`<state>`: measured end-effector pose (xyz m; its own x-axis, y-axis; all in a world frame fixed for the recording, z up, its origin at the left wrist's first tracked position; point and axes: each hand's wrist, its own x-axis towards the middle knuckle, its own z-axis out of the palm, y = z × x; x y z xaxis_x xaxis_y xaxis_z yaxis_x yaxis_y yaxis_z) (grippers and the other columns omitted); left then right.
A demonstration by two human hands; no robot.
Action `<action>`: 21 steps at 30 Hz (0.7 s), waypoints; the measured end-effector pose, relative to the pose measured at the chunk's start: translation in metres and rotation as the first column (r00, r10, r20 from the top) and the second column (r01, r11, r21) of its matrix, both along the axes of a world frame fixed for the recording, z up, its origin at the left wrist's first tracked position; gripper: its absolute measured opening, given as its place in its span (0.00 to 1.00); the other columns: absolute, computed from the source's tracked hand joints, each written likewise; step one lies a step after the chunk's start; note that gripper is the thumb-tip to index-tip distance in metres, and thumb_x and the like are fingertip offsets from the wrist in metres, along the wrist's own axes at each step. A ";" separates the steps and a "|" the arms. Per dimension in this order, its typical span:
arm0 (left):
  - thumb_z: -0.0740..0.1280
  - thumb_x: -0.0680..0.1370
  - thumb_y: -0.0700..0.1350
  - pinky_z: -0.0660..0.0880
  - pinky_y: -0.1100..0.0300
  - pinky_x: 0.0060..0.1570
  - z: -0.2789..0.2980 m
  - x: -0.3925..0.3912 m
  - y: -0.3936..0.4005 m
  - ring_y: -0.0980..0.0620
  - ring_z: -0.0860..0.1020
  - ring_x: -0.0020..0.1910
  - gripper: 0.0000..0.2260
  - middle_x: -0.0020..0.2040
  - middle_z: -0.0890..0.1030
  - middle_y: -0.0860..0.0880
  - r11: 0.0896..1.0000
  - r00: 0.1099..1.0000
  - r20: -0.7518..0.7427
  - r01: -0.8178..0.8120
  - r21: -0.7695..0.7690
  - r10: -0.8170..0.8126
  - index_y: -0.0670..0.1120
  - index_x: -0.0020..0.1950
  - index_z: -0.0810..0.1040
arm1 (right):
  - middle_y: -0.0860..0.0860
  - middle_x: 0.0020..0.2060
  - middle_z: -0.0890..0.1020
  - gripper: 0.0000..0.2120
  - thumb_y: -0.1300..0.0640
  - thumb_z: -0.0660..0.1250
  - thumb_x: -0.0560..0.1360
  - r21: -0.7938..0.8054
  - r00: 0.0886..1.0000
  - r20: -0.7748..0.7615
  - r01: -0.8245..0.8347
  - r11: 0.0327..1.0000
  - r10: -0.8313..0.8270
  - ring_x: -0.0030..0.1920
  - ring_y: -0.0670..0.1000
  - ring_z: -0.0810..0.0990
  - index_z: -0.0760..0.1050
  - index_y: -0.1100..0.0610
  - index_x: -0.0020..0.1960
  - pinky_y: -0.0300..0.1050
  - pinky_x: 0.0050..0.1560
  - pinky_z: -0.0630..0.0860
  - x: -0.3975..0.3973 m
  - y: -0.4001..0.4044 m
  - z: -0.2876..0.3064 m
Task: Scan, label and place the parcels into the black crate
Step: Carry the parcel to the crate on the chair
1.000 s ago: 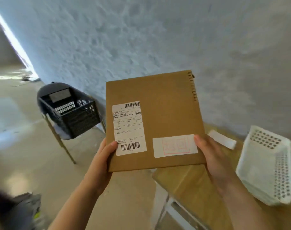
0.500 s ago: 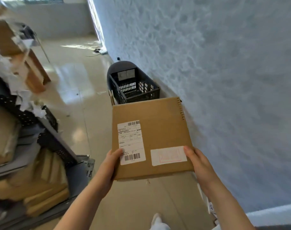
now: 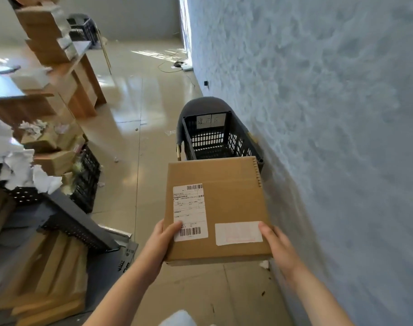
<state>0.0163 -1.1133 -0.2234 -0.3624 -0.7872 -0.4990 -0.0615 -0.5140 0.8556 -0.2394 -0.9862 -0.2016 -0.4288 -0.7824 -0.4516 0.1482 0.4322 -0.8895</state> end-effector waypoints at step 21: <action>0.68 0.79 0.53 0.80 0.57 0.52 -0.065 -0.211 -0.370 0.52 0.83 0.55 0.15 0.57 0.84 0.51 0.985 0.993 0.084 0.071 0.156 -0.084 0.52 0.63 0.72 | 0.46 0.56 0.83 0.25 0.35 0.62 0.75 0.232 0.999 0.001 -0.052 0.971 0.053 0.57 0.48 0.80 0.74 0.47 0.66 0.44 0.54 0.76 -0.218 -0.375 -0.071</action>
<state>-0.1950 -1.4834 -0.2886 -0.3676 -0.6708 -0.6441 -0.1793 -0.6285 0.7569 -0.4579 -1.3610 -0.2723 -0.3928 -0.6783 -0.6209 0.1152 0.6336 -0.7650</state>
